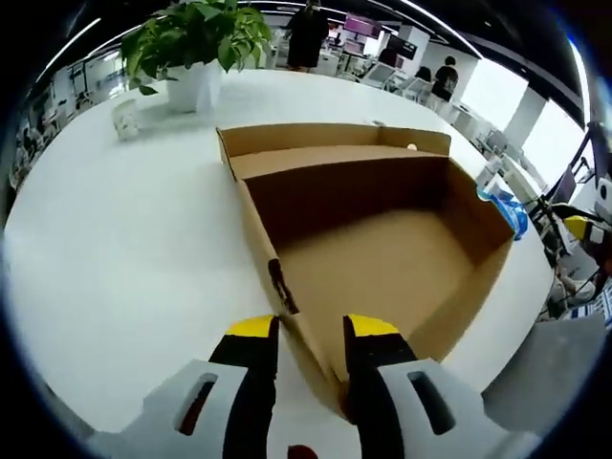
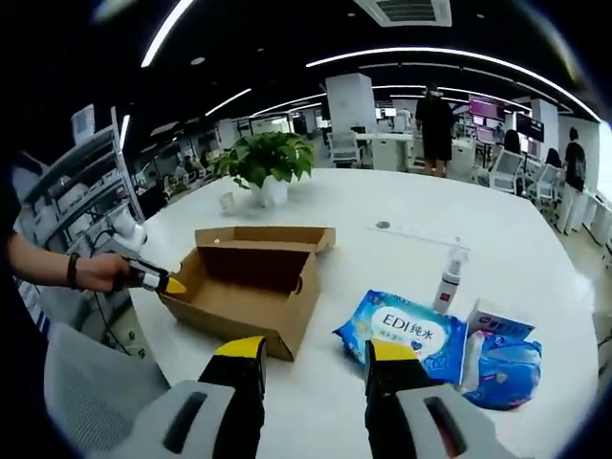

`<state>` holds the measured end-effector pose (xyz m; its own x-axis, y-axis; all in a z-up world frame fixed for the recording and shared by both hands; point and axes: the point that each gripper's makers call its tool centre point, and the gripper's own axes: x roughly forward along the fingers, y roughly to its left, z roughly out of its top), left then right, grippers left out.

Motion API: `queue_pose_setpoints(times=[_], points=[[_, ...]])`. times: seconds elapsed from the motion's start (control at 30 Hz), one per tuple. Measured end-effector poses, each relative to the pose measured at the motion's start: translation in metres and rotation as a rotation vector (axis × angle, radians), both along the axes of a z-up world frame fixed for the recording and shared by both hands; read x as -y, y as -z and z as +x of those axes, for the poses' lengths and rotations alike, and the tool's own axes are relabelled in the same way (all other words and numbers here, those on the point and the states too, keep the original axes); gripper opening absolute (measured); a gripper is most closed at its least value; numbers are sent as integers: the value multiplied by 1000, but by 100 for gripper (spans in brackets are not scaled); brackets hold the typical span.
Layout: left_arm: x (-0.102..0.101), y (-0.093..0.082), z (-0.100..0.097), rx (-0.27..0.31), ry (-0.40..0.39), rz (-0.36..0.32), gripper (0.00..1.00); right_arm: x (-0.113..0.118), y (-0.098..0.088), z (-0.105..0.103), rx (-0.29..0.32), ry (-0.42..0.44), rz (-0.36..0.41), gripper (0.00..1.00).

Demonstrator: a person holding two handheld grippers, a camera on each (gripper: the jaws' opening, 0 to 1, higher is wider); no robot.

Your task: Operate the shoe box by opening the lid, removing the specified soft item, and placing it in the target area until the item is outside and the box remains undamaged.

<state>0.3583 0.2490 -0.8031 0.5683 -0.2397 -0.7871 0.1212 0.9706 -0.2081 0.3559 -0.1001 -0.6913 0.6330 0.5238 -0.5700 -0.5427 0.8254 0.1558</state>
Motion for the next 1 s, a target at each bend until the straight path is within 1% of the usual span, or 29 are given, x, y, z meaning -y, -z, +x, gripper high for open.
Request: queue_pose_setpoints(times=[0.17,0.3,0.43,0.6,0.77,0.9,1.0], points=[[-3,0,0,-2,-39,29,22,-4,4,-2,-9,11,9,38],[-8,2,0,-21,-97,63,16,-9,8,0,-22,18,10,37],[-15,3,1,-21,-148,99,11,-11,14,9,-32,28,19,37],[-21,3,1,-15,-198,133,5,-20,19,20,-43,31,28,37],[-21,4,2,-7,-184,163,4,-25,25,33,-54,36,28,37],[-23,4,2,-3,-199,168,4,-28,28,47,-63,53,44,37],[-23,5,3,-2,-202,166,4,-28,29,62,-66,68,63,37]])
